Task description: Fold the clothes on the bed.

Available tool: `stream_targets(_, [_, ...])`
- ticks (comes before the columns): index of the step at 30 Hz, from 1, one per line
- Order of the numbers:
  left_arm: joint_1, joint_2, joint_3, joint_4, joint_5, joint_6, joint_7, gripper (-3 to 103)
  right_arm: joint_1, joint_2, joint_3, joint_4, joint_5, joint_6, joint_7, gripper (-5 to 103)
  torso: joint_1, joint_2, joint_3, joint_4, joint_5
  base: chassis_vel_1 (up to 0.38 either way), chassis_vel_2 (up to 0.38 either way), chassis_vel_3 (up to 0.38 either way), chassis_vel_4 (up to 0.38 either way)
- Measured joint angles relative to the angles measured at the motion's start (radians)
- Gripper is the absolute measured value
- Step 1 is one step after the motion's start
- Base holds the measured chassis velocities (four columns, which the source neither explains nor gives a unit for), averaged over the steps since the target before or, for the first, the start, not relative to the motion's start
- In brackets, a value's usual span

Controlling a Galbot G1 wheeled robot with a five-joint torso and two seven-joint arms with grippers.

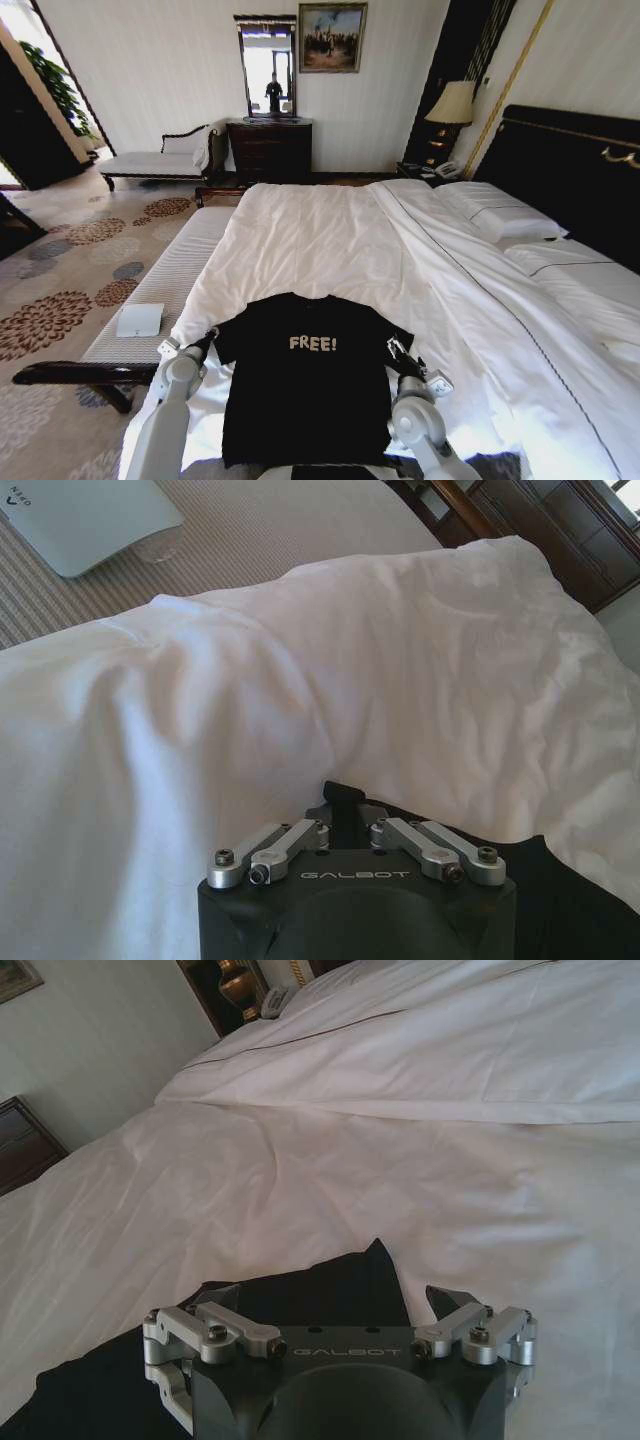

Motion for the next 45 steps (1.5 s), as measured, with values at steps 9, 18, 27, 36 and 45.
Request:
stream_targets(9, [0.011,0.016,-0.012,-0.006,-0.013,-0.003,0.005,0,-0.001,0.004,0.0,-0.002,-0.007,0.0,0.0,100,0.0,0.0,0.0,0.0,-0.0001,0.0,0.0,0.0,0.0])
stream_targets(18, [0.023,0.025,-0.021,-0.038,-0.012,-0.003,0.002,0,0.004,0.003,0.0,-0.011,-0.008,0.0,0.0,100,0.0,0.0,0.0,0.0,-0.0001,0.0,0.0,0.0,0.0])
stream_targets(27, [0.037,0.008,-0.034,-0.066,0.031,-0.026,-0.004,14,0.019,-0.012,0.0,-0.017,0.01,0.001,0.0,100,0.0,0.0,0.0,-0.0001,0.0001,0.0,0.0,0.0,0.0])
stream_targets(36, [0.169,-0.001,-0.107,-0.228,0.052,-0.067,-0.001,47,0.098,-0.098,0.009,-0.06,0.151,0.001,-0.031,100,0.0,0.0,0.0,0.0,0.0003,0.0,0.0,0.0,0.0])
stream_targets(45, [0.401,-0.097,-0.132,-0.486,0.117,-0.098,0.041,80,0.132,-0.131,0.008,-0.165,0.228,0.023,-0.11,100,0.0,0.0,0.0,0.0001,0.0003,0.0,0.0,0.0,0.0])
